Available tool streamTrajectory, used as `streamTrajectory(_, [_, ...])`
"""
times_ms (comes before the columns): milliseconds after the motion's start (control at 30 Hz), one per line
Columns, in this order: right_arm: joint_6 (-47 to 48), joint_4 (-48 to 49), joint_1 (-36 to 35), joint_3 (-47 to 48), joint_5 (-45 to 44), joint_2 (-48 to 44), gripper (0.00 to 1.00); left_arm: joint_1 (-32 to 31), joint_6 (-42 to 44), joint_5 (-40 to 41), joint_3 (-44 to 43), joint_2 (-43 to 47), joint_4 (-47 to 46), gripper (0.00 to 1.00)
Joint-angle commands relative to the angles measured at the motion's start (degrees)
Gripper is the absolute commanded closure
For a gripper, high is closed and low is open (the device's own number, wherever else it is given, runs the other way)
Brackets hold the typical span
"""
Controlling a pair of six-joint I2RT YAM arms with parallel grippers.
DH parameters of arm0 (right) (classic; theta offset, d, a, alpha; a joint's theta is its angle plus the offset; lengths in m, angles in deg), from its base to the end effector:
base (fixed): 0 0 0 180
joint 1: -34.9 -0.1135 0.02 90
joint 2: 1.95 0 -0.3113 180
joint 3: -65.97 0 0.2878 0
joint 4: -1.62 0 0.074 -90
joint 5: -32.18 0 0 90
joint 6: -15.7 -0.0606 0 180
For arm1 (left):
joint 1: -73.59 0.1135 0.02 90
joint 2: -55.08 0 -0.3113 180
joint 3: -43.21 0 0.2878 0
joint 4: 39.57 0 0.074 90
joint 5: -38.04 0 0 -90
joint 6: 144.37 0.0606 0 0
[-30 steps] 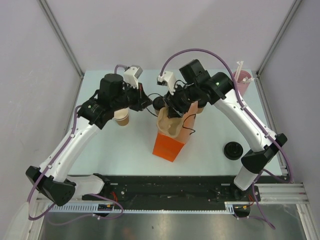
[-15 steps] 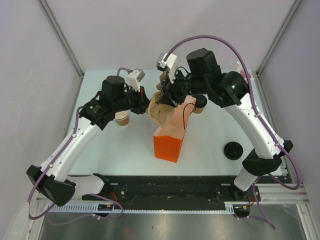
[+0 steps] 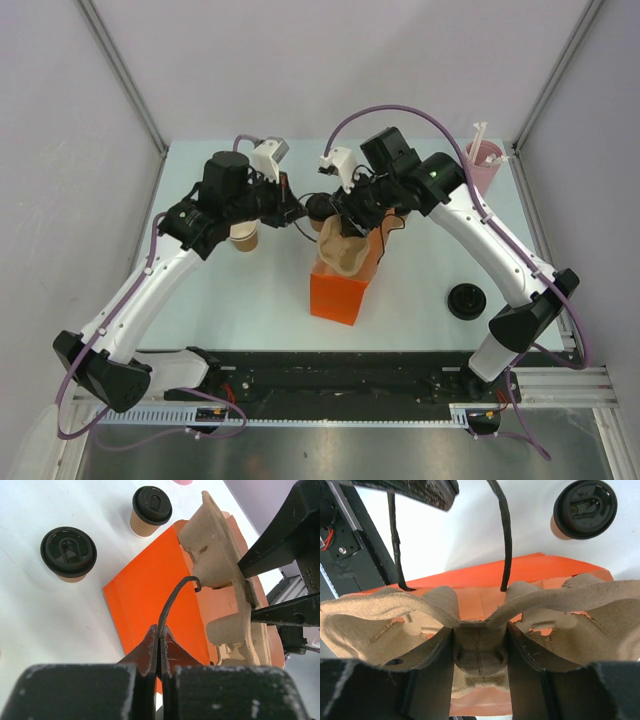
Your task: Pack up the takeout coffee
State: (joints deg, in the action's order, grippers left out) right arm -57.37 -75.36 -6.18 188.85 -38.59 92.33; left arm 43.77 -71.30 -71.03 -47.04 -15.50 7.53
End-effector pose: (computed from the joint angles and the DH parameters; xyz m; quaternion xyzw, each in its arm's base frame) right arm 0.2756 0.2668 0.4636 -0.4988 0.7773 0.2260 0.3099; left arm 0.2539 -0.1684 0.4435 0.1801 0.8278 -0.3331 0.4139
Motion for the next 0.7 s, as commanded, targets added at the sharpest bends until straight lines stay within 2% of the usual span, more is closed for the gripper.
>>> streamTrajectory(0, [1.4,-1.1,-0.1,-1.8,-1.5,-1.4,1.0,1.1,0.7,3.2,-0.1,2.0,-1.0,1.0])
streamTrajectory(200, [2.4,-3.7,-0.6,-3.4,-3.3,-1.8,1.0,2.3,2.0,5.7,0.0,2.7,-1.0,1.0])
streamTrajectory(567, [-0.4,-3.3,-4.5,-8.0,-10.3,1.6,1.0,2.4,-0.1,0.6,1.0,2.9,-1.0,1.0])
streamTrajectory(667, [-1.1,-1.9,-6.4,-11.8,-13.7,0.7,1.0,2.5,-0.4,1.9,1.3,3.0,-1.0,1.0])
